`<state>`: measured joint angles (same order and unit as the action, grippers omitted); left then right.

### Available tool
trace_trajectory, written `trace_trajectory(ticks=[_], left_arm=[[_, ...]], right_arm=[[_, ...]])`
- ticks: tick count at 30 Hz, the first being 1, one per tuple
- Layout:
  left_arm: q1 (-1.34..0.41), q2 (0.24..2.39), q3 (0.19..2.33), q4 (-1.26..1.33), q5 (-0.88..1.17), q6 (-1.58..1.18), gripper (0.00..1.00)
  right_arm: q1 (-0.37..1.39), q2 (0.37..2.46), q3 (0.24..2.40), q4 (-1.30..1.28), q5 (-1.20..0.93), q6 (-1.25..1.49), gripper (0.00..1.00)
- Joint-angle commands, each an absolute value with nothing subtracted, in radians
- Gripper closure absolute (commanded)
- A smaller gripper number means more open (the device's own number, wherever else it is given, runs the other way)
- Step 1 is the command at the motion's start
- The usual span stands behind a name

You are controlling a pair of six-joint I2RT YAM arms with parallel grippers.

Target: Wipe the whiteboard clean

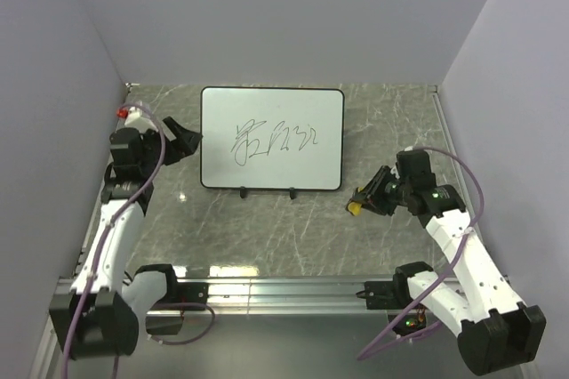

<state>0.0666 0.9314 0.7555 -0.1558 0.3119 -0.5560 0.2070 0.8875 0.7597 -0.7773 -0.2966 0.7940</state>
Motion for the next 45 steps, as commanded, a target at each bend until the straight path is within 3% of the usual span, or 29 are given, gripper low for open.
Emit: trace_trajectory(ticks=[1,5,14,23,30,34,45], left_arm=[[0.106,1.063,0.788,0.144,0.441,-0.500,0.13],[0.190,1.372,0.894,0.256,0.667,-0.580,0.19],[0.213,1.728,1.083,0.516,1.011,-0.669,0.31],[0.215,1.909,1.175,0.607,1.115,-0.718,0.36],[0.203,2.037,1.166,1.073,1.177,-1.072,0.43],[0.172,2.109,1.181,1.303,1.192,-1.235,0.52],[0.120,2.046,1.026,1.331,1.160,-1.216,0.61]], right_arm=[[0.212,0.891,0.873,-0.820,-0.342,0.769,1.00],[0.213,0.929,0.960,-0.885,-0.302,0.720,1.00],[0.212,1.034,1.080,-0.914,-0.258,0.713,1.00],[0.212,1.104,1.088,-0.862,-0.227,0.733,1.00],[0.215,1.120,1.108,-0.845,-0.239,0.710,1.00],[0.215,1.143,1.132,-0.857,-0.248,0.681,1.00],[0.233,1.236,1.245,-0.827,-0.275,0.652,1.00]])
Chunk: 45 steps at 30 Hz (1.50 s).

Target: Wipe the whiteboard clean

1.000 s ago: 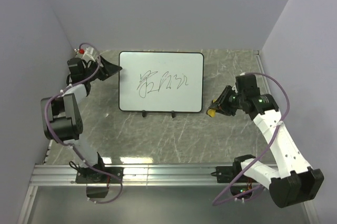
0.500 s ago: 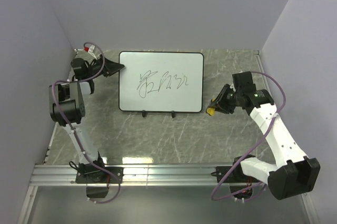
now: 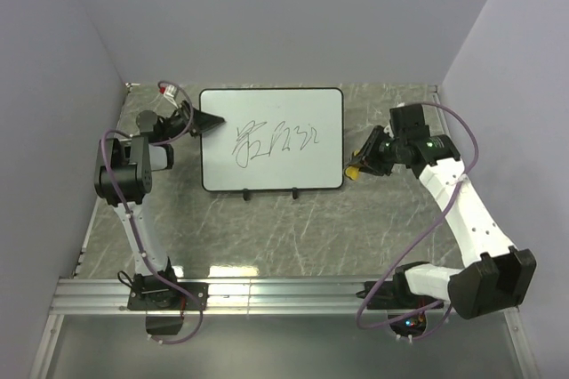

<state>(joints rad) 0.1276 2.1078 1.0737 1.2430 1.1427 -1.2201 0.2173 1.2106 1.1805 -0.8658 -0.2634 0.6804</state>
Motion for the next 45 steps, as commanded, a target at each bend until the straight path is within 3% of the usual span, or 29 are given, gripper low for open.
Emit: trace_trajectory(ticks=[1,4,16,24,34,37,45], left_arm=[[0.120,2.036,0.994,1.333,1.160,-1.215,0.64],[0.115,2.016,0.927,1.350,1.161,-1.200,0.71],[0.101,1.895,0.669,1.407,1.149,-1.155,0.78],[0.091,1.789,0.681,1.024,1.112,-0.924,0.89],[0.080,1.746,0.693,0.819,1.089,-0.763,0.95],[0.075,1.749,0.699,0.775,1.083,-0.729,1.00],[0.058,1.733,0.706,0.669,1.052,-0.649,1.00]], right_arm=[[0.241,1.244,1.255,-0.819,-0.273,0.652,1.00],[0.255,1.275,1.290,-0.804,-0.268,0.657,1.00],[0.458,1.472,1.478,-0.710,-0.193,0.664,1.00],[0.655,1.776,1.745,-0.739,-0.124,0.672,1.00],[0.747,2.081,2.135,-0.742,-0.143,0.730,1.00],[0.758,2.138,2.197,-0.730,-0.144,0.745,1.00],[0.776,2.244,2.284,-0.704,-0.098,0.807,1.00]])
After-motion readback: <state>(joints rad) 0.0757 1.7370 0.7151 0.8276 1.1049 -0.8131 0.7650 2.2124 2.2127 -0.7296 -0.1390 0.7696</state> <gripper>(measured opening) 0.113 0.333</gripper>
